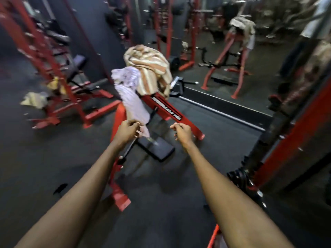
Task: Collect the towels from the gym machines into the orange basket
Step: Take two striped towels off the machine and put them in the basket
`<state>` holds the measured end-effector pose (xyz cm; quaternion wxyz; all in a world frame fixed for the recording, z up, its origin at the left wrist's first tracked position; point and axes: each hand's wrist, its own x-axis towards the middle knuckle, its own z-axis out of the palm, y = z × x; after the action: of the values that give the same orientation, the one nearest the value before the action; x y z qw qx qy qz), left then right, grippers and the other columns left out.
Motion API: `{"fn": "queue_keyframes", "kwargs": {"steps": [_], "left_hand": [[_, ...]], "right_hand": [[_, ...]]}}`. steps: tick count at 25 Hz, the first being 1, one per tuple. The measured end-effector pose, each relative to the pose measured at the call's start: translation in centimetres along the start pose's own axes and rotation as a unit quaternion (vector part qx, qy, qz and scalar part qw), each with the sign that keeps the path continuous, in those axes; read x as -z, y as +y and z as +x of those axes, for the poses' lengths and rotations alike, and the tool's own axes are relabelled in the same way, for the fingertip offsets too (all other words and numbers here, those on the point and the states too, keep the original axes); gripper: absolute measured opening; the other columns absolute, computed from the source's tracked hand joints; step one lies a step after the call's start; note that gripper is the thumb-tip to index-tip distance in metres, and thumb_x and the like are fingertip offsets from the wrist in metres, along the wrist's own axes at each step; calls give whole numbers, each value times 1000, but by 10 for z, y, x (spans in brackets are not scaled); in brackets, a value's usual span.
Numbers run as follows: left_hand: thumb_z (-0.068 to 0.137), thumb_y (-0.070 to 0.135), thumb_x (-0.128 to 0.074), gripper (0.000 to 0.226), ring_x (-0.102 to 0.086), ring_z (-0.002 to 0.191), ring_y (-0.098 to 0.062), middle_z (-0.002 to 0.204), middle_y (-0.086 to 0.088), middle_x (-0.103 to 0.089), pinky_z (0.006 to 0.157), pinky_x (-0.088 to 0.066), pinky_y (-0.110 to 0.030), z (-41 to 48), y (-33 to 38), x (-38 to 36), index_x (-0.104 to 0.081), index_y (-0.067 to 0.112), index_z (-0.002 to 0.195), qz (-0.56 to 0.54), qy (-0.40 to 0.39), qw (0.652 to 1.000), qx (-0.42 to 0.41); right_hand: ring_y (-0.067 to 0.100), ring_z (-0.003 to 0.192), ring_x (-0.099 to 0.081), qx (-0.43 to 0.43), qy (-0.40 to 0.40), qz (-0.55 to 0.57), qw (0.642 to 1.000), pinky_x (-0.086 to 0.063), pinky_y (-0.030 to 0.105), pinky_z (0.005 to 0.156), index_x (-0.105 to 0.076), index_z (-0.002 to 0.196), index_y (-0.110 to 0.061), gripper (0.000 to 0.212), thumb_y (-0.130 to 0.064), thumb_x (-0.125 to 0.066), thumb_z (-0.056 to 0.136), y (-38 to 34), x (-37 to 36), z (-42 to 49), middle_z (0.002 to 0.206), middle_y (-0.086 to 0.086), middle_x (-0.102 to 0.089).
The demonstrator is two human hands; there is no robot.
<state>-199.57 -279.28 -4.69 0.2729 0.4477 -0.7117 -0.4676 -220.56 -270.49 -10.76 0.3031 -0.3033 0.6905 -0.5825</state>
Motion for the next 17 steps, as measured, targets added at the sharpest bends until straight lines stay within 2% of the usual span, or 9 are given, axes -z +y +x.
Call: {"fn": "queue_keyframes", "kwargs": {"steps": [4,6,8,11,15,17], "left_hand": [[98,2,-40,29,-59,41,-5,75,-9,-68,40,-41,-14,-48,-15,92,-65,13,88,8,92,996,18],[98,4,-41,28,-61,45,-9,76,-8,-70,43,-42,-17,-67,-25,126,-67,12,91,11,123,992,35],[99,6,-41,28,-61,51,-14,76,-7,-71,49,-42,-21,-79,-36,150,-67,12,90,6,136,990,47],[99,9,-42,28,-61,56,-18,77,-6,-72,54,-42,-25,-89,-55,175,-68,13,90,-11,151,987,51],[99,9,-43,27,-60,59,-19,79,-7,-72,54,-42,-24,-82,-73,196,-69,9,94,-22,148,988,44],[99,9,-43,26,-60,59,-18,78,-7,-72,53,-42,-24,-72,-79,199,-69,8,95,-26,146,988,35]], "right_hand": [[15,49,-51,27,-51,-18,998,-37,27,47,-71,61,-23,25,-27,-58,82,-37,-85,-17,63,1,-64],[15,48,-50,23,-76,-8,997,-35,25,48,-72,59,-23,24,-28,-58,77,-53,-120,-28,63,3,-62],[16,52,-52,29,-90,-12,995,-39,27,51,-70,58,-24,26,-22,-58,81,-68,-144,-41,68,5,-64],[16,58,-55,43,-105,-32,993,-44,34,64,-70,61,-25,30,-18,-55,86,-76,-171,-55,73,3,-67],[17,64,-58,41,-82,-43,995,-45,36,67,-72,58,-26,30,-22,-55,83,-79,-193,-57,70,-3,-67],[18,64,-58,35,-61,-32,997,-44,35,63,-73,56,-29,28,-24,-57,78,-75,-197,-51,67,-6,-67]]}}
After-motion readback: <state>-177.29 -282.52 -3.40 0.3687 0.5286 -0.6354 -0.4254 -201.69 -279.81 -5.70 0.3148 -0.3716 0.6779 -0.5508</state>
